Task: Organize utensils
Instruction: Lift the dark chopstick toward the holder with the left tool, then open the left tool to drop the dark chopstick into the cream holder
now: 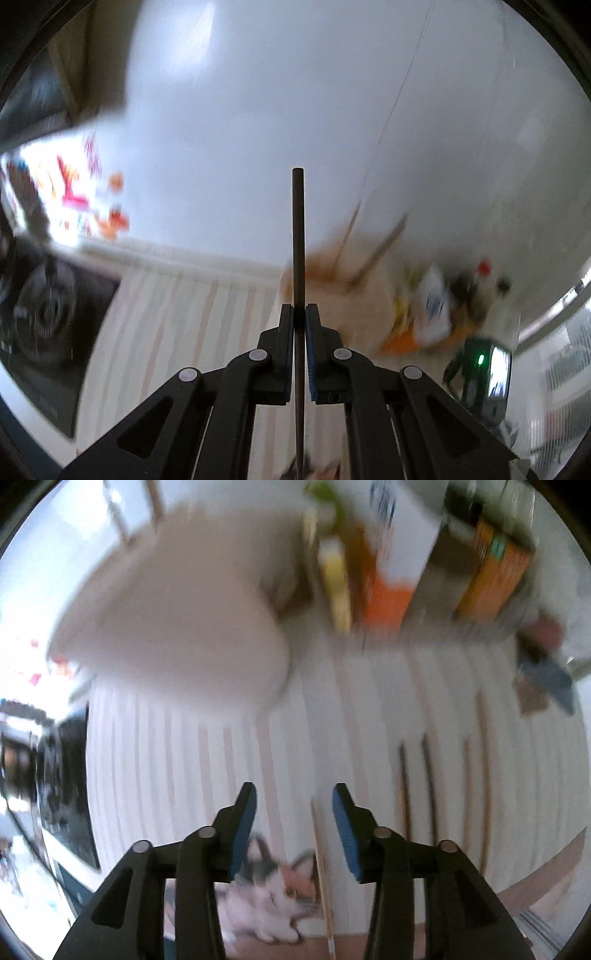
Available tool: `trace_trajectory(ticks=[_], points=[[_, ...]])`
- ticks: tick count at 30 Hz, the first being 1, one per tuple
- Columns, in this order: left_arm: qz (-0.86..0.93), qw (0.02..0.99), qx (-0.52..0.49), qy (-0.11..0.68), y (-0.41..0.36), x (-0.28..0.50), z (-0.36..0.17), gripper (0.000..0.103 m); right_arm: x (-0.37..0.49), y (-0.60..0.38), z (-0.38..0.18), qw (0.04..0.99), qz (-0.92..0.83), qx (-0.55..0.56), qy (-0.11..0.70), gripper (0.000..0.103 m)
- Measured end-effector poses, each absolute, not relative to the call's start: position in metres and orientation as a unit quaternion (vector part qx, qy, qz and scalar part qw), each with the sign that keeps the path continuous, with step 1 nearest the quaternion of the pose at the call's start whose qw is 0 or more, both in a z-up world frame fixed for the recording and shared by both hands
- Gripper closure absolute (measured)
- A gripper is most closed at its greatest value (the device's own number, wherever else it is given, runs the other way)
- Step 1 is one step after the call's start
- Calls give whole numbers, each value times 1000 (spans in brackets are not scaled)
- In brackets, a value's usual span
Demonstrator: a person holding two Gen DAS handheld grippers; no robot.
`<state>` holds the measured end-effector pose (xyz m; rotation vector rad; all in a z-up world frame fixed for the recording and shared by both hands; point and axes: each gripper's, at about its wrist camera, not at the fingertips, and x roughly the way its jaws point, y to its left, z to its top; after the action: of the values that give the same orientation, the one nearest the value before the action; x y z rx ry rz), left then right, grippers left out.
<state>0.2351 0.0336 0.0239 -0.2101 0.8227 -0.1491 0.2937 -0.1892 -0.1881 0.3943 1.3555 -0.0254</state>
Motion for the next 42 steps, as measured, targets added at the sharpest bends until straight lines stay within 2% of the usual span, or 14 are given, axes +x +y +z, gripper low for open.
trace_trajectory(ticks=[6, 15, 24, 33, 36, 38, 40, 41, 42], points=[[-77, 933, -108, 335, 24, 291, 55, 99, 339, -221, -139, 794, -62, 205, 568, 53], [-63, 941, -110, 315, 16, 350, 34, 99, 376, -235, -88, 844, -78, 223, 481, 53], [-44, 957, -60, 281, 9, 366, 13, 99, 398, -238, -93, 870, -112, 228, 422, 52], [-65, 938, -26, 339, 7, 359, -13, 96, 402, -244, -128, 857, -122, 222, 449, 52], [-66, 934, -27, 349, 11, 346, -7, 94, 399, -242, -127, 857, -116, 214, 453, 47], [-58, 935, -29, 350, 17, 332, 1, 75, 394, -242, -127, 858, -112, 214, 453, 45], [-49, 935, -35, 348, 27, 318, 4, 20, 387, -243, -125, 859, -110, 212, 453, 45], [-43, 936, -39, 347, 34, 312, 4, 13, 381, -244, -123, 859, -109, 211, 454, 45], [-40, 937, -45, 344, 40, 300, 5, 11, 375, -244, -121, 859, -108, 210, 454, 45]])
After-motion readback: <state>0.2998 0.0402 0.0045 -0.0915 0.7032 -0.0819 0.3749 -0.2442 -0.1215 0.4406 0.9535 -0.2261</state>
